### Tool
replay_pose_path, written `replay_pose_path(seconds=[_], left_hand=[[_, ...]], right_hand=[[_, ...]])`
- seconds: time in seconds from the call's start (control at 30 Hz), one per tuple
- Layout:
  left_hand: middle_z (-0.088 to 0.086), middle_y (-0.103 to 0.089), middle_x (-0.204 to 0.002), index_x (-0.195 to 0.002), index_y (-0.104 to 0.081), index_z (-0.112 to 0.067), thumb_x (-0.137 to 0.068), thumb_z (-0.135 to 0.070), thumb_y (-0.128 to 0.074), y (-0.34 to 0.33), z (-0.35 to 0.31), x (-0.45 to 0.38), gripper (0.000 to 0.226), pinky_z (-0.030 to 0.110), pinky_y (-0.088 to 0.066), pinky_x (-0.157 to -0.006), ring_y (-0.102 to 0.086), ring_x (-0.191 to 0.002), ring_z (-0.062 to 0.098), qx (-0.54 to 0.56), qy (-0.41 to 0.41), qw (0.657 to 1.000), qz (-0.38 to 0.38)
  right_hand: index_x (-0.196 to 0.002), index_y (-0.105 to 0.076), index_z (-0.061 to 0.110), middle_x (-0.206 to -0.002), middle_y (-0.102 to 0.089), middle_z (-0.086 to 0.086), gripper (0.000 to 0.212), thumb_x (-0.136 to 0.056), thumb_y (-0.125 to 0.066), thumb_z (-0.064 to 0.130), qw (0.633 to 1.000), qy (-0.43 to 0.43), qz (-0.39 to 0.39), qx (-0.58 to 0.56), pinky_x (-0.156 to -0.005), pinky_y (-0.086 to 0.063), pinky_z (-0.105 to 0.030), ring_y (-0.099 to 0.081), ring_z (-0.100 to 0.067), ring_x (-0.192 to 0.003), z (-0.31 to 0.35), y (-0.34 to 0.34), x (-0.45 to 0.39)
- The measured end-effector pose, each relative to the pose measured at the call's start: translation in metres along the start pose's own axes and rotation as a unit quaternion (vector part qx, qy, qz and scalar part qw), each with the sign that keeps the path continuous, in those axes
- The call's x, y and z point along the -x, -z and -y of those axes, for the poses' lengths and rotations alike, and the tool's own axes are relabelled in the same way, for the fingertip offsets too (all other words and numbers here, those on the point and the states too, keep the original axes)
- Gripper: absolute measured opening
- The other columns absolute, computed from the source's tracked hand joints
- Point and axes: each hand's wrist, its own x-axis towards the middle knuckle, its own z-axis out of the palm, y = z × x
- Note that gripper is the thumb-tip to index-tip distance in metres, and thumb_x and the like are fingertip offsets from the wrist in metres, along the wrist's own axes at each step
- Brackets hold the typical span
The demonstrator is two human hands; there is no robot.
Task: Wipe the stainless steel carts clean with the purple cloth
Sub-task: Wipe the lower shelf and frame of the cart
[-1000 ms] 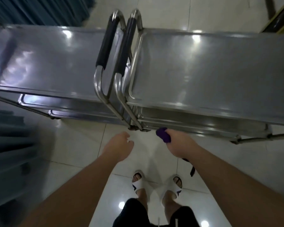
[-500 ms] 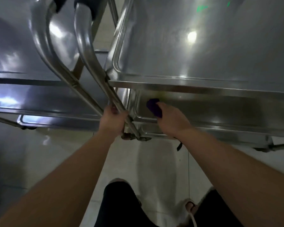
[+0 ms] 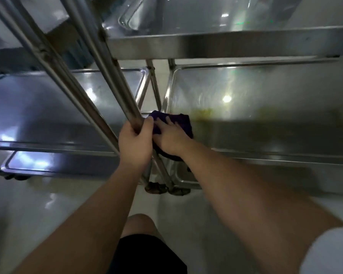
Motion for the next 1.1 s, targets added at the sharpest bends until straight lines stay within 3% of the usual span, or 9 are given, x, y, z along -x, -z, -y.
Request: replay_pose_path(seconds=[0.1, 0.27, 0.37, 0.43, 0.57, 0.73, 0.87, 1.0, 1.1], left_hand=[[-0.008, -0.07, -0.07, -0.087, -0.067, -0.017, -0.096, -0.033, -0.068, -0.007, -0.001, -0.001, 0.018, 0.016, -0.052, -0.059, -0.07, -0.067, 0.006, 0.022, 0.008, 1.0, -0.021], [0.004, -0.057, -0.056, -0.071, -0.062, 0.002, -0.09, -0.018, -0.06, -0.023, 0.001, -0.005, 0.028, 0.021, -0.048, -0.052, -0.054, -0.052, 0.013, 0.061, 0.009, 0.998, -0.033], [0.012, -0.052, -0.054, -0.068, -0.054, 0.013, -0.084, -0.021, -0.059, -0.026, 0.008, -0.007, 0.038, 0.023, -0.048, -0.053, -0.052, -0.051, 0.018, 0.081, -0.009, 0.996, -0.036], [0.017, -0.049, -0.055, -0.068, -0.05, 0.016, -0.084, -0.021, -0.058, -0.028, 0.01, -0.009, 0.041, 0.024, -0.046, -0.052, -0.05, -0.05, 0.021, 0.091, -0.02, 0.995, -0.036], [0.026, -0.045, -0.059, -0.067, -0.045, 0.016, -0.082, -0.022, -0.058, -0.032, 0.012, -0.01, 0.043, 0.026, -0.044, -0.051, -0.047, -0.052, 0.026, 0.101, -0.037, 0.993, -0.056], [0.038, -0.038, -0.061, -0.064, -0.04, 0.015, -0.082, -0.018, -0.057, -0.033, 0.01, -0.011, 0.041, 0.03, -0.039, -0.05, -0.042, -0.052, 0.028, 0.1, -0.058, 0.991, -0.07], [0.036, -0.037, -0.059, -0.061, -0.041, 0.014, -0.081, -0.022, -0.059, -0.031, 0.017, -0.014, 0.044, 0.028, -0.039, -0.049, -0.04, -0.05, 0.028, 0.106, -0.072, 0.991, -0.048], [0.028, -0.037, -0.054, -0.06, -0.039, 0.01, -0.08, -0.026, -0.059, -0.03, 0.023, -0.016, 0.046, 0.028, -0.04, -0.048, -0.043, -0.046, 0.027, 0.112, -0.082, 0.989, -0.042], [0.017, -0.036, -0.049, -0.056, -0.038, 0.002, -0.079, -0.024, -0.06, -0.031, 0.024, -0.018, 0.041, 0.03, -0.039, -0.048, -0.041, -0.044, 0.025, 0.122, -0.089, 0.988, -0.043]], right_hand=[[-0.166, -0.011, 0.031, -0.173, -0.002, 0.005, 0.063, -0.108, -0.015, 0.056, 0.997, 0.035, 0.026, 0.065, -0.128, 0.005, -0.039, 0.005, -0.016, -0.159, -0.011, -0.009, 0.001], [-0.164, -0.014, 0.033, -0.171, -0.007, 0.015, 0.072, -0.099, -0.004, 0.062, 0.985, 0.053, -0.014, 0.161, -0.126, 0.0, -0.035, 0.001, -0.01, -0.158, -0.078, 0.009, 0.043], [-0.164, -0.022, 0.026, -0.172, -0.015, 0.006, 0.072, -0.101, -0.014, 0.06, 0.975, -0.02, -0.084, 0.203, -0.125, -0.01, -0.042, -0.009, -0.021, -0.159, -0.143, 0.053, 0.057], [-0.164, -0.018, 0.024, -0.173, -0.01, 0.004, 0.068, -0.104, -0.016, 0.057, 0.965, -0.11, -0.117, 0.208, -0.126, -0.006, -0.044, -0.005, -0.023, -0.159, -0.172, 0.079, 0.051], [-0.165, -0.017, 0.019, -0.173, -0.009, -0.001, 0.071, -0.103, -0.018, 0.053, 0.941, -0.218, -0.188, 0.178, -0.126, -0.002, -0.047, -0.003, -0.028, -0.159, -0.141, 0.068, 0.0], [-0.164, -0.02, 0.022, -0.171, -0.018, 0.002, 0.065, -0.106, -0.029, 0.05, 0.974, 0.031, -0.084, 0.206, -0.128, -0.007, -0.043, -0.008, -0.023, -0.159, -0.06, 0.02, -0.022], [-0.162, -0.02, 0.037, -0.167, -0.018, 0.02, 0.068, -0.102, -0.019, 0.067, 0.962, 0.182, 0.029, 0.201, -0.122, 0.002, -0.027, -0.006, -0.004, -0.156, -0.091, 0.032, 0.022], [-0.161, -0.033, 0.02, -0.168, -0.029, 0.001, 0.063, -0.107, -0.036, 0.052, 0.964, 0.055, -0.089, 0.246, -0.124, -0.016, -0.04, -0.022, -0.024, -0.156, -0.148, 0.085, -0.004], [-0.164, -0.02, 0.021, -0.173, -0.014, 0.002, 0.067, -0.106, -0.023, 0.055, 0.961, -0.122, -0.135, 0.21, -0.127, -0.005, -0.046, -0.008, -0.025, -0.159, -0.142, 0.099, -0.067]])
